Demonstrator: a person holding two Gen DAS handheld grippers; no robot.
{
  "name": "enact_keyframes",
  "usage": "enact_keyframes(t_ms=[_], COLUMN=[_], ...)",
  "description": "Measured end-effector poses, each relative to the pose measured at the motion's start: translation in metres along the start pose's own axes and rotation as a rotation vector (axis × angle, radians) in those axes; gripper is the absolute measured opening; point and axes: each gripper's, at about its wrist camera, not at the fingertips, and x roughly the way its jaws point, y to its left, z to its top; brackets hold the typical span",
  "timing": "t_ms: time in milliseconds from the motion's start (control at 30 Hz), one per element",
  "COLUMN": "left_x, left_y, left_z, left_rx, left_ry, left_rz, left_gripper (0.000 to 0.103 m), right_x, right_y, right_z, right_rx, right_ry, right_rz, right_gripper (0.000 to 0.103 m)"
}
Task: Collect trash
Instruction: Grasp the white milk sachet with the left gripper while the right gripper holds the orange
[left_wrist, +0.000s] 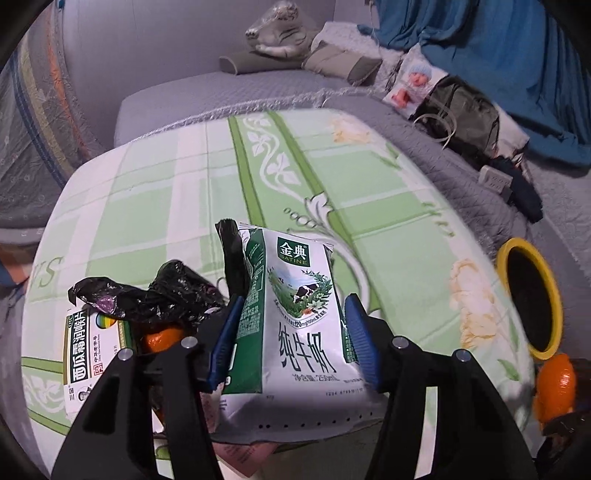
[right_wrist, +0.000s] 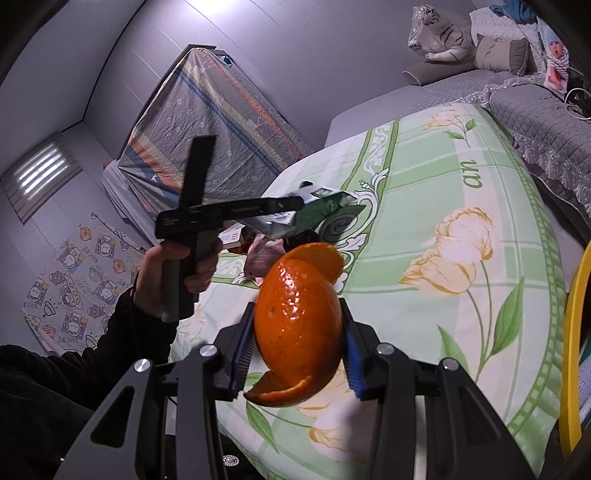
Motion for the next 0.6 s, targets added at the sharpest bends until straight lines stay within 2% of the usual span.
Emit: enact_keyframes(t_ms=[33,67,167,267,367,600], left_x=[-0.006,-0.012,-0.024,-0.026,-0.029,-0.06], left_y=[-0.001,-0.002,0.003,0.001,-0.004,-0.022], left_z=[0.0,0.0,-0.004,-0.017,-0.032,-0.044], left_rx=[0.002,0.006,-0.018,0.016,0.033,0.085], left_ry=[-0.016,-0.033,-0.019,-0.024,-0.009,-0.075], left_rz=[-0.005,0.0,-0.089,-0.052,-0.067,-0.104], left_gripper=[0.042,0.018,0.02,0.02,0.02,0.02], right_x=[-0.001,-0.002,-0.003,-0.001,0.003,0.009], right_y=[-0.002,-0.004,-0.006,-0.007,-0.007,-0.006], right_z=[0.001,0.001,-0.001,-0.001,-0.001,0.001], right_rx=[0.005,0.015,0.02,0.023,0.029,0.02], right_ry=[0.0,-0.002,-0.007,-0.002,0.006,0.015], right_rz=[0.002,0.005,-0.003,0.0,0.008,0.004], right_gripper=[0.039,0.039,0.039,0.039,0.039,0.039])
